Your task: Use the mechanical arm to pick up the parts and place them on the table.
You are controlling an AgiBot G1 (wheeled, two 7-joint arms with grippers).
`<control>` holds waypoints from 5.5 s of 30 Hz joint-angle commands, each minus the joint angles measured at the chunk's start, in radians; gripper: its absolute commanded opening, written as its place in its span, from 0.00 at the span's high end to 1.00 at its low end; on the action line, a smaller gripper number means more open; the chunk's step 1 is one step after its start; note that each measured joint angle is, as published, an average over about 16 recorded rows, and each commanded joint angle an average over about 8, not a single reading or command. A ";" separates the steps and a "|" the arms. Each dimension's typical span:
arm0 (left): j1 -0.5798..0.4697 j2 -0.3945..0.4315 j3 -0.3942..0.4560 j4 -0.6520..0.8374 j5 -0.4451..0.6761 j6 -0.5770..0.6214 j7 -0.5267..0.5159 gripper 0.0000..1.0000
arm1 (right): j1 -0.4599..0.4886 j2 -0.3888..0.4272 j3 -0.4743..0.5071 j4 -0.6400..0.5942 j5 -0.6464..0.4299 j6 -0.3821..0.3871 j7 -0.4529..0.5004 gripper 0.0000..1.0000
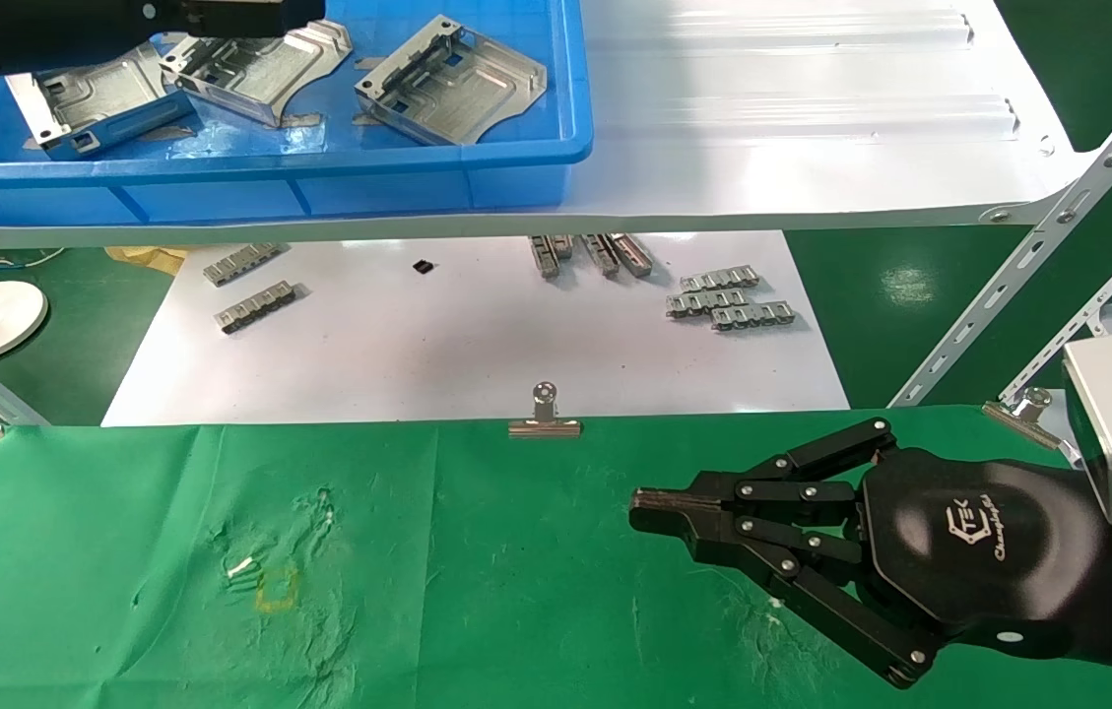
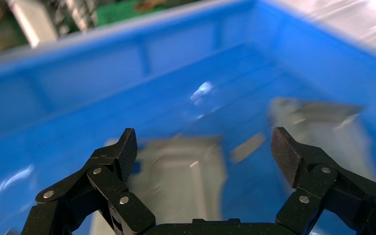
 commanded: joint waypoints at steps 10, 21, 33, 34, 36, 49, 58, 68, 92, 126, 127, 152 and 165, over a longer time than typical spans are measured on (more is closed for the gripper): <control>-0.087 0.072 0.039 0.222 0.081 -0.093 0.003 1.00 | 0.000 0.000 0.000 0.000 0.000 0.000 0.000 1.00; -0.102 0.081 0.033 0.280 0.073 -0.081 0.043 1.00 | 0.000 0.000 0.000 0.000 0.000 0.000 0.000 1.00; -0.122 0.090 0.036 0.322 0.079 -0.091 0.067 1.00 | 0.000 0.000 0.000 0.000 0.000 0.000 0.000 1.00; -0.124 0.091 0.036 0.325 0.079 -0.091 0.067 1.00 | 0.000 0.000 0.000 0.000 0.000 0.000 0.000 1.00; -0.127 0.091 0.035 0.332 0.078 -0.088 0.067 1.00 | 0.000 0.000 0.000 0.000 0.000 0.000 0.000 0.98; -0.137 0.070 -0.006 0.334 0.016 -0.029 0.097 1.00 | 0.000 0.000 0.000 0.000 0.000 0.000 0.000 0.37; -0.083 -0.047 -0.093 0.148 -0.150 0.358 0.299 1.00 | 0.000 0.000 0.000 0.000 0.000 0.000 0.000 0.00; 0.119 -0.205 -0.055 -0.168 -0.339 0.649 0.593 1.00 | 0.000 0.000 0.000 0.000 0.000 0.000 0.000 0.00; 0.316 -0.232 0.238 0.105 -0.227 0.602 1.157 0.36 | 0.000 0.000 0.000 0.000 0.000 0.000 0.000 0.00; 0.311 -0.216 0.250 0.209 -0.351 0.655 1.082 0.00 | 0.000 0.000 0.000 0.000 0.000 0.000 0.000 0.00; 0.311 -0.216 0.249 0.210 -0.350 0.654 1.084 0.00 | 0.000 0.000 0.000 0.000 0.000 0.000 0.000 0.00; 0.494 -0.277 0.066 -0.130 -0.456 0.617 0.810 0.00 | 0.000 0.000 -0.001 0.000 0.001 0.000 0.000 0.00; 0.613 -0.317 -0.051 -0.351 -0.527 0.593 0.631 0.00 | 0.000 0.000 -0.001 0.000 0.001 0.000 0.000 0.00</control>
